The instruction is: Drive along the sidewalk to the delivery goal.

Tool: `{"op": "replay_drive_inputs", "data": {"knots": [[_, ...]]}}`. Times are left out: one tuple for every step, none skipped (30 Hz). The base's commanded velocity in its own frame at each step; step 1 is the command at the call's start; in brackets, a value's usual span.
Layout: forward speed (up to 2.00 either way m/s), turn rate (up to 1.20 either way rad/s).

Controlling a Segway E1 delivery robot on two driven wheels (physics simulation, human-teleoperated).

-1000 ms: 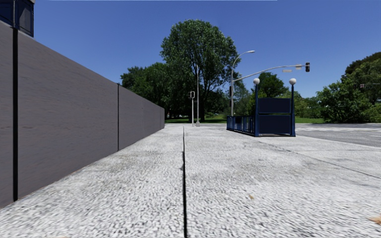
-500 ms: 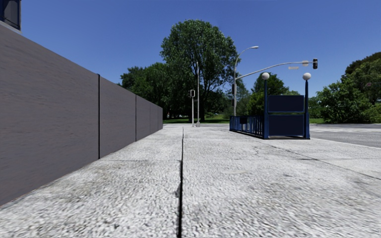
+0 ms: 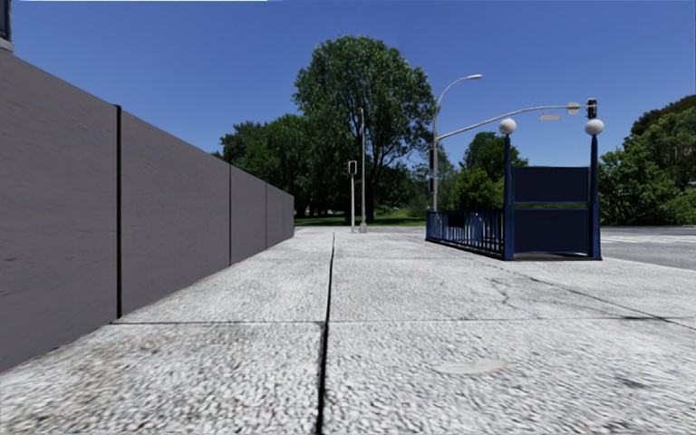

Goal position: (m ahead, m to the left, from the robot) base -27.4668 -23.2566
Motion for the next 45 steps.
{"op": "replay_drive_inputs", "data": {"knots": [[2.0,0.0],[2.0,0.0],[2.0,0.0],[2.0,0.0],[2.0,0.0],[2.0,0.0],[2.0,0.0],[2.0,0.0],[2.0,0.0],[2.0,0.0],[2.0,0.0],[2.0,0.0],[2.0,0.0],[2.0,0.0],[2.0,0.0],[2.0,0.0],[2.0,0.0],[2.0,0.0],[2.0,0.0],[2.0,0.0],[2.0,0.0],[2.0,0.0],[2.0,0.0],[2.0,0.0],[2.0,0.0],[2.0,0.0],[2.0,0.0],[2.0,0.0],[2.0,0.0],[2.0,0.0],[2.0,0.0],[2.0,0.0],[2.0,0.0],[2.0,0.0],[2.0,0.0],[2.0,0.0],[2.0,0.0],[2.0,0.0],[2.0,0.0],[2.0,0.0],[2.0,0.0],[2.0,0.0],[2.0,0.0],[2.0,0.0],[2.0,0.0]]}}
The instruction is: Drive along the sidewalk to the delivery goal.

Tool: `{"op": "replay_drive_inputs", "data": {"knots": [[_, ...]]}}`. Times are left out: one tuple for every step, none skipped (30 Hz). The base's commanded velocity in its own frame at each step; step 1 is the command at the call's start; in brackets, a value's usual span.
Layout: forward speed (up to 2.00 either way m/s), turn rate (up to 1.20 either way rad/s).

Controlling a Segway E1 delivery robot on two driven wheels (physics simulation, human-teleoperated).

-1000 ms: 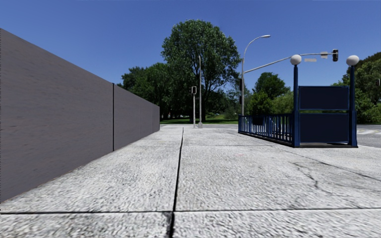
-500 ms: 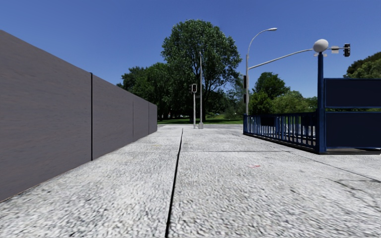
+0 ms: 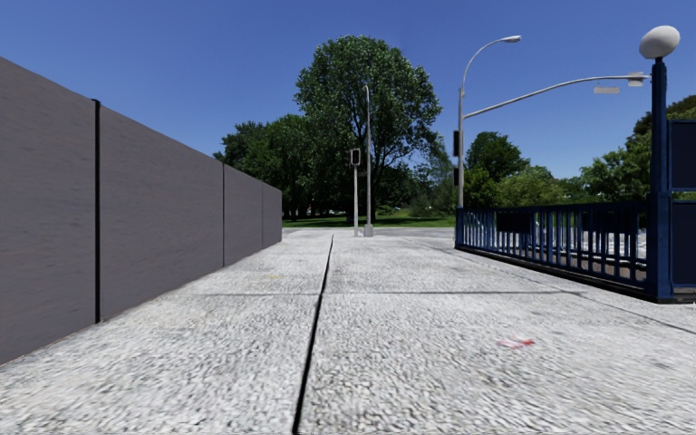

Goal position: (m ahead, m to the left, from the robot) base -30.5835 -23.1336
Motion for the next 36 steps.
{"op": "replay_drive_inputs", "data": {"knots": [[2.0,0.0],[2.0,0.0],[2.0,0.0],[2.0,0.0],[2.0,0.0],[2.0,0.0],[2.0,0.0],[2.0,0.0],[2.0,0.0],[2.0,0.0],[2.0,0.0],[2.0,0.0],[2.0,0.0],[2.0,0.0],[2.0,0.0],[2.0,0.0],[2.0,0.0],[2.0,0.0],[2.0,0.0],[2.0,0.0],[2.0,0.0],[2.0,0.0],[2.0,0.0],[2.0,0.0],[2.0,0.0],[2.0,0.0],[2.0,0.0],[2.0,0.0],[2.0,0.0],[2.0,0.0],[2.0,0.0],[2.0,0.0],[2.0,0.0],[2.0,0.0],[2.0,0.0],[2.0,0.0]]}}
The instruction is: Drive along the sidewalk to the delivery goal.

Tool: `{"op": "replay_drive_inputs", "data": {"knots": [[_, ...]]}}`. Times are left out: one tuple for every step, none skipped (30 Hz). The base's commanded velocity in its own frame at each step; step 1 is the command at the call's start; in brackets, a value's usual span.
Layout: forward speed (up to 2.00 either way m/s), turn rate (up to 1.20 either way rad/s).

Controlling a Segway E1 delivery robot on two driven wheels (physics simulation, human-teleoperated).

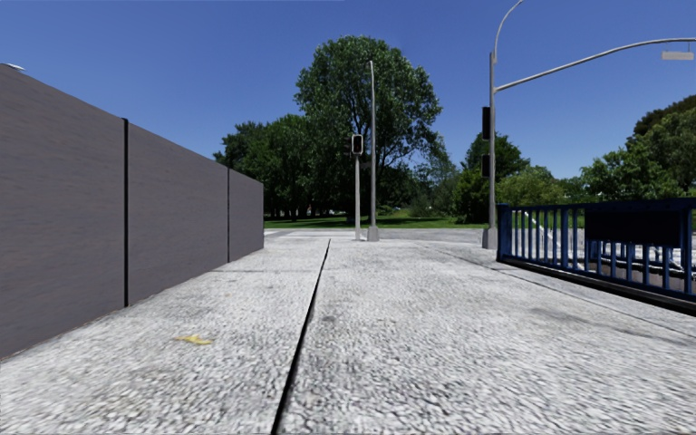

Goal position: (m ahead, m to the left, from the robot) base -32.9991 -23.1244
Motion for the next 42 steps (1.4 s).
{"op": "replay_drive_inputs", "data": {"knots": [[2.0,0.0],[2.0,0.0],[2.0,0.0],[2.0,0.0],[2.0,0.0],[2.0,0.0],[2.0,0.0],[2.0,0.0],[2.0,0.0],[2.0,0.0],[2.0,0.0],[2.0,0.0],[2.0,0.0],[2.0,0.0],[2.0,0.0],[2.0,0.0],[2.0,0.0],[2.0,0.0],[2.0,0.0],[2.0,0.0],[2.0,0.0],[2.0,0.0],[2.0,0.0],[2.0,0.0],[2.0,0.0],[2.0,0.0],[2.0,0.0],[2.0,0.0],[2.0,0.0],[2.0,0.0],[2.0,0.0],[2.0,0.0],[2.0,0.0],[2.0,0.0],[2.0,0.0],[2.0,0.0],[2.0,0.0],[2.0,0.0],[2.0,0.0],[2.0,0.0],[2.0,0.0],[2.0,0.0]]}}
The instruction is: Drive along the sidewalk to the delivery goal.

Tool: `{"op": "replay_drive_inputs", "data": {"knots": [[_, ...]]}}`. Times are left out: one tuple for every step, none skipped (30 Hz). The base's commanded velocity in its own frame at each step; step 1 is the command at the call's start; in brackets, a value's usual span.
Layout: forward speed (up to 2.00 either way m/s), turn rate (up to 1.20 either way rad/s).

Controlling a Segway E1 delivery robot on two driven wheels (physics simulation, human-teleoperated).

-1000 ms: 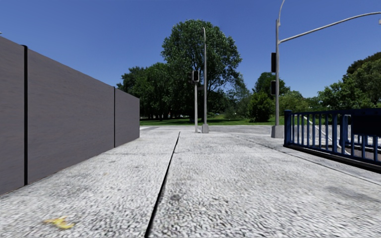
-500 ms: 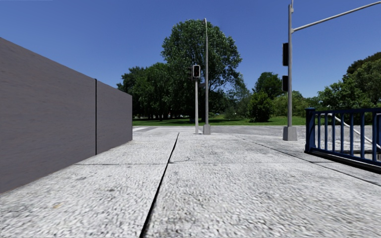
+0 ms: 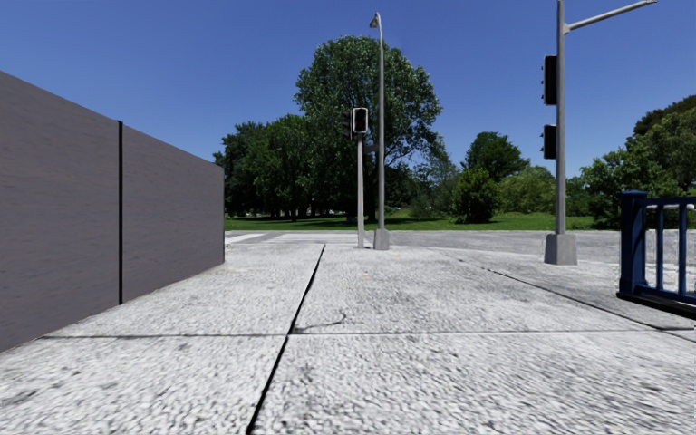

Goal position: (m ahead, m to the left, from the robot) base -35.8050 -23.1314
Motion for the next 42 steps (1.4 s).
{"op": "replay_drive_inputs", "data": {"knots": [[2.0,0.0],[2.0,0.0],[2.0,0.0],[2.0,0.0],[2.0,0.0],[2.0,-0.11],[2.0,-0.21],[2.0,-0.21],[2.0,-0.23],[2.0,-0.24],[2.0,-0.27],[2.0,-0.3],[2.0,-0.3],[2.0,-0.35],[2.0,-0.37],[2.0,-0.38],[2.0,-0.38],[2.0,-0.39],[2.0,-0.42],[2.0,-0.53],[2.0,-0.58],[2.0,-0.58],[2.0,-0.59],[2.0,-0.6],[2.0,-0.6],[2.0,-0.6],[2.0,-0.6],[2.0,-0.6],[2.0,-0.6],[2.0,-0.6],[2.0,-0.6],[2.0,-0.6],[2.0,-0.6],[2.0,-0.6],[2.0,-0.6],[2.0,-0.6],[2.0,-0.6],[2.0,-0.6],[2.0,-0.6],[2.0,-0.6],[2.0,-0.6],[2.0,-0.6]]}}
